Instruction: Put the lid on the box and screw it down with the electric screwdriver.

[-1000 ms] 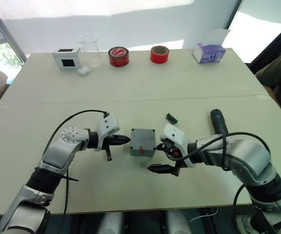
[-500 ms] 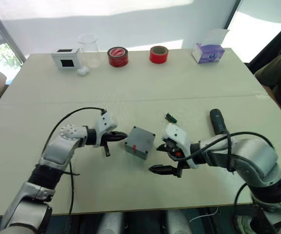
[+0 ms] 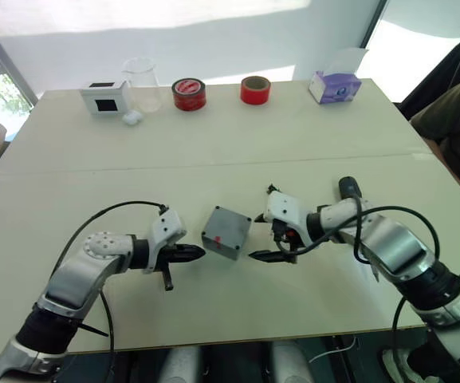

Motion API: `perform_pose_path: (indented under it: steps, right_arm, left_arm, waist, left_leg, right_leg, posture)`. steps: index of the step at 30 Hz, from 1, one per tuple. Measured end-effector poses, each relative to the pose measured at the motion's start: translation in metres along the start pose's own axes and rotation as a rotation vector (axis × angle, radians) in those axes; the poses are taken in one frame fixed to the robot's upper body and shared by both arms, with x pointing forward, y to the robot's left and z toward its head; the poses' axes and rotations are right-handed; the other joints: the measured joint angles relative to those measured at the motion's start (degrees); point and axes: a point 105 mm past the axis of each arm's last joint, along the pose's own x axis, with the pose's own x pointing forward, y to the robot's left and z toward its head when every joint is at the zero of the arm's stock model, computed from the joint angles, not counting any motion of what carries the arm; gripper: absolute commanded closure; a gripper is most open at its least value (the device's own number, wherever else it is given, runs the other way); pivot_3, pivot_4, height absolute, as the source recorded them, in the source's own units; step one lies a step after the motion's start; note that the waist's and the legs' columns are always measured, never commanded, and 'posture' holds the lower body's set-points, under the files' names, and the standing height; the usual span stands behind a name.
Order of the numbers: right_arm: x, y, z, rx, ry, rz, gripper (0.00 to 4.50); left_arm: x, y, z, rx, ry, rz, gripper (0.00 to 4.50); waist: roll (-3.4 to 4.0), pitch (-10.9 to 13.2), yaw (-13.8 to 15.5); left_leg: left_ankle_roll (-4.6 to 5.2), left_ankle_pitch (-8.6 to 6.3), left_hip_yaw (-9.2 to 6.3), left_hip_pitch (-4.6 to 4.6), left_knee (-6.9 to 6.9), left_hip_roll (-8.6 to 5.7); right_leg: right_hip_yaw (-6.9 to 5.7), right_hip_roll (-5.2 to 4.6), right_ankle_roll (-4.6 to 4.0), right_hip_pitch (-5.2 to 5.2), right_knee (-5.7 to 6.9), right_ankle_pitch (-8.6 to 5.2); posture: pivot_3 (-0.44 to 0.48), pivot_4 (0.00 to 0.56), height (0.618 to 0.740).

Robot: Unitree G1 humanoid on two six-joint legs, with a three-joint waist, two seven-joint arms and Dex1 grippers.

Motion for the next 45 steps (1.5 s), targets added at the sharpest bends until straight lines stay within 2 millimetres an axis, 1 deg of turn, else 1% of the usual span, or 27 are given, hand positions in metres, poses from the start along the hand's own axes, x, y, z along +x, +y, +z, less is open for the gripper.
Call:
perform_pose_path:
  steps: [6,8,12,19,26,31,35,39,42,43,45]
  right_arm:
    - [0.003,0.003,0.001,0.004,-0.003,0.017,0.07]
    - [0.004,0.009,-0.003,0.027,0.008,0.037,0.07]
    - [0.003,0.023,-0.002,0.063,0.000,0.063,0.07]
    - [0.001,0.030,0.006,0.100,-0.022,0.063,0.07]
    - [0.003,0.029,0.005,0.115,-0.025,0.038,0.07]
    - [0.002,0.028,0.005,0.123,-0.025,0.023,0.07]
    - [0.000,0.027,0.006,0.129,-0.030,0.009,0.07]
    - [-0.012,0.023,0.008,0.135,-0.046,-0.034,0.07]
    - [-0.030,0.015,0.006,0.167,-0.068,-0.102,0.07]
    - [-0.033,0.013,0.006,0.173,-0.072,-0.116,0.07]
    - [-0.049,0.005,0.002,0.212,-0.108,-0.195,0.07]
  left_arm:
    - [0.006,0.007,0.004,-0.003,-0.025,0.032,4.50]
    - [0.006,0.013,0.006,0.011,-0.029,0.056,4.50]
    - [0.006,0.021,0.005,0.009,-0.024,0.075,4.50]
    - [0.005,0.027,0.006,0.016,-0.027,0.078,4.50]
    - [0.004,0.027,0.009,0.025,-0.027,0.064,4.50]
    - [0.004,0.029,0.014,0.040,-0.035,0.066,4.50]
    - [0.004,0.029,0.014,0.040,-0.036,0.065,4.50]
    - [-0.001,0.031,0.015,0.039,-0.035,0.070,4.50]
    - [-0.016,0.032,0.019,0.015,-0.053,0.076,4.50]
    - [-0.018,0.033,0.021,0.012,-0.058,0.079,4.50]
    - [-0.029,0.031,0.029,-0.030,-0.099,0.059,4.50]
  waist:
    - [0.00,0.0,0.1]
    - [0.00,0.0,0.0]
    - [0.00,0.0,0.0]
    - [0.00,0.0,0.1]
    - [0.00,0.0,0.1]
    - [0.00,0.0,0.1]
    - [0.00,0.0,0.1]
    - [0.00,0.0,0.1]
    - [0.00,0.0,0.0]
    - [0.00,0.0,0.0]
    - [-0.01,0.0,0.3]
  left_leg:
    - [0.00,0.00,0.00,0.00,0.02,-0.01]
    - [-0.01,0.00,0.00,0.00,0.02,-0.01]
    - [0.00,0.00,-0.01,0.00,0.02,-0.01]
    - [0.00,0.00,-0.01,0.00,0.02,-0.01]
    - [0.00,0.00,0.00,0.00,0.02,-0.02]
    - [0.00,0.00,-0.01,0.00,0.03,-0.03]
    - [0.00,0.00,-0.01,0.00,0.03,-0.03]
    - [0.00,-0.01,-0.01,0.00,0.03,-0.02]
    - [0.00,-0.01,-0.01,0.00,0.03,-0.02]
    - [0.00,-0.01,-0.01,0.00,0.03,-0.02]
    - [0.01,-0.01,-0.03,-0.02,0.03,-0.01]
  right_leg:
    - [0.00,-0.01,0.00,0.00,0.01,0.00]
    - [0.00,-0.01,0.00,-0.01,0.01,0.00]
    - [0.00,-0.01,0.00,-0.01,0.02,0.00]
    - [0.00,-0.01,0.00,-0.01,0.02,0.00]
    - [0.00,-0.02,-0.01,-0.01,0.02,0.00]
    - [0.00,-0.02,0.00,0.00,0.02,0.00]
    - [0.00,-0.01,0.00,0.00,0.02,0.00]
    - [0.00,-0.02,0.00,0.00,0.02,0.00]
    - [0.01,-0.02,0.00,0.00,0.02,0.00]
    - [0.01,-0.02,0.00,0.00,0.02,0.00]
    - [0.00,-0.02,0.00,0.00,0.02,0.00]
  posture:
    - [0.000,0.150,0.740]
    - [0.000,0.150,0.740]
    - [0.000,0.150,0.740]
    - [0.000,0.150,0.740]
    - [0.000,0.150,0.740]
    - [0.000,0.150,0.740]
    - [0.000,0.150,0.740]
    - [0.000,0.150,0.740]
    - [0.000,0.150,0.740]
    - [0.000,0.150,0.740]
    - [0.000,0.150,0.740]
